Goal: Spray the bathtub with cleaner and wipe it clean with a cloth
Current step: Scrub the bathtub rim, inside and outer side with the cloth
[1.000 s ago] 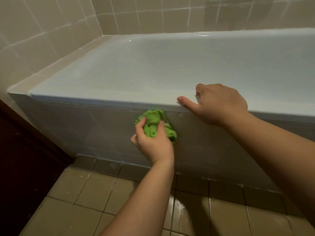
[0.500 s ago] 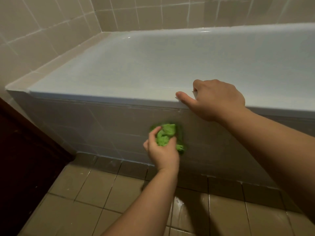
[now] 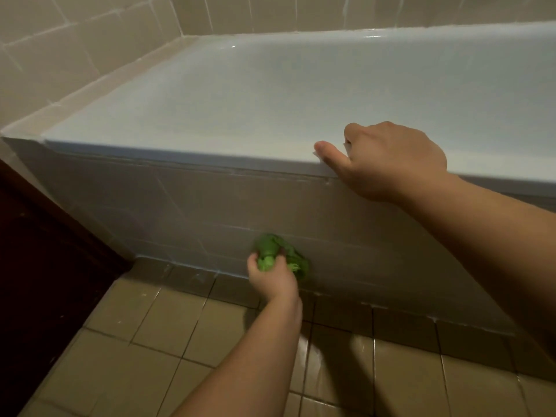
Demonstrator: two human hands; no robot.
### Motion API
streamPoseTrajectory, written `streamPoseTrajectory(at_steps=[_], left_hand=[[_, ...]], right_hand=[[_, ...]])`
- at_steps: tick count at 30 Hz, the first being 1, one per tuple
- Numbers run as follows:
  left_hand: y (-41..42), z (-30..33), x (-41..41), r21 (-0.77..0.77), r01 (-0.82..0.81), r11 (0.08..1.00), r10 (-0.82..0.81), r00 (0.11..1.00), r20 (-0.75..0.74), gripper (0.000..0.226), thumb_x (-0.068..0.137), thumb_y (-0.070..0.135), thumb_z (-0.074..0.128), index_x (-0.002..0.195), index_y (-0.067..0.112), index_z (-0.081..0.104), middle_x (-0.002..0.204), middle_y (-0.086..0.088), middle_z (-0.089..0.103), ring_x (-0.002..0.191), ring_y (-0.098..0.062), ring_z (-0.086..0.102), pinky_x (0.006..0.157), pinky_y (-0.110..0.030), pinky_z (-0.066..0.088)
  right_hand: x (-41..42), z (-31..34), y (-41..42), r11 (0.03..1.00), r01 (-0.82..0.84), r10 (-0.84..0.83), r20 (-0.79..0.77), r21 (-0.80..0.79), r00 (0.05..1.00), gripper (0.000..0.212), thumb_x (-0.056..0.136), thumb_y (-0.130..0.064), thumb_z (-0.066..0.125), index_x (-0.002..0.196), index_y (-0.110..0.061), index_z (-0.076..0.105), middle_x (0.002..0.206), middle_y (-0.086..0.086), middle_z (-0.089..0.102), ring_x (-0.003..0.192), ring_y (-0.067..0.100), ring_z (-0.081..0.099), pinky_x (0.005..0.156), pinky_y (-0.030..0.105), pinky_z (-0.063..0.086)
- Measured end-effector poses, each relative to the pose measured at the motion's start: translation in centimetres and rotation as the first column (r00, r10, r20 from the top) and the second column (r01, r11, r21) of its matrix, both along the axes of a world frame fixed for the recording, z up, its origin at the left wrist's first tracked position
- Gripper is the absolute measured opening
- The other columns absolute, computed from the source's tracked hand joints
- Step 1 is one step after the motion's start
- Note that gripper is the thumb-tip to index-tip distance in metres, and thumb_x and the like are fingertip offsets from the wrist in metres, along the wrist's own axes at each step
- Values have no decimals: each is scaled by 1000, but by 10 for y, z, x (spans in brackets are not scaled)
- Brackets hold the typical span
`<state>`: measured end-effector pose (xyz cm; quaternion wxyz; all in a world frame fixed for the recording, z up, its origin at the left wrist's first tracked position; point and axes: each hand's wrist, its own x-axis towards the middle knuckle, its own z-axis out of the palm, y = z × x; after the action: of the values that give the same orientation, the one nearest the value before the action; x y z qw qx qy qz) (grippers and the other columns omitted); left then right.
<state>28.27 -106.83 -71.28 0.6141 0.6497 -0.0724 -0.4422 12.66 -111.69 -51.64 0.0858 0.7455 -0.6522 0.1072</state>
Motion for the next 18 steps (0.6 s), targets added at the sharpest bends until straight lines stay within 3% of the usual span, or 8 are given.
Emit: streamPoseTrajectory(at_steps=[3,8,10,13,16,18], left_hand=[[5,-7,-20,37,64,997,-60,995,-86,44,87,1,76,119,28,60,108,-4,67,90,-22,66,74,-39,58],[-12,-22,11,-26,-71,997,70,996,-55,44,88,2,75,119,29,60,106,-1,68,93,-23,67,78,-39,57],[-6,-32,3,34,-9,999,12,996,-92,40,89,0,72,111,31,59,103,-5,70,96,-30,69,80,-41,59],[3,-33,-23,80,103,991,-80,965,-251,44,88,0,74,114,33,61,108,-9,72,96,-33,71,82,-52,62],[-10,-31,-9,57,-19,998,34,962,-271,46,91,1,71,124,30,60,105,-8,71,89,-27,69,56,-29,56],[-19,-42,7,54,-82,995,93,967,-239,49,91,2,72,128,32,59,109,-9,71,86,-28,68,51,-24,46]], right_hand=[[3,-2,-2,1000,-7,6,-16,-23,1000,68,91,-83,10,93,-26,45,78,-1,48,73,28,52,61,38,42],[3,-2,-2,1000,8,-8,-22,-19,1000,65,93,-81,13,93,-25,46,77,-2,43,77,31,51,63,39,38],[5,-2,-2,1000,8,-9,-26,-24,1000,64,93,-81,14,92,-25,46,77,-1,44,76,31,51,63,39,38],[7,-2,-2,999,10,-11,-28,-39,1000,63,94,-80,14,91,-25,46,77,0,45,75,31,50,62,38,38],[8,-2,-2,998,10,-11,-25,-55,1000,62,94,-79,16,91,-25,45,76,1,44,71,30,47,60,37,35],[8,-3,-3,998,13,-15,-28,-61,999,61,94,-78,16,93,-25,45,76,0,43,70,29,46,61,37,36]])
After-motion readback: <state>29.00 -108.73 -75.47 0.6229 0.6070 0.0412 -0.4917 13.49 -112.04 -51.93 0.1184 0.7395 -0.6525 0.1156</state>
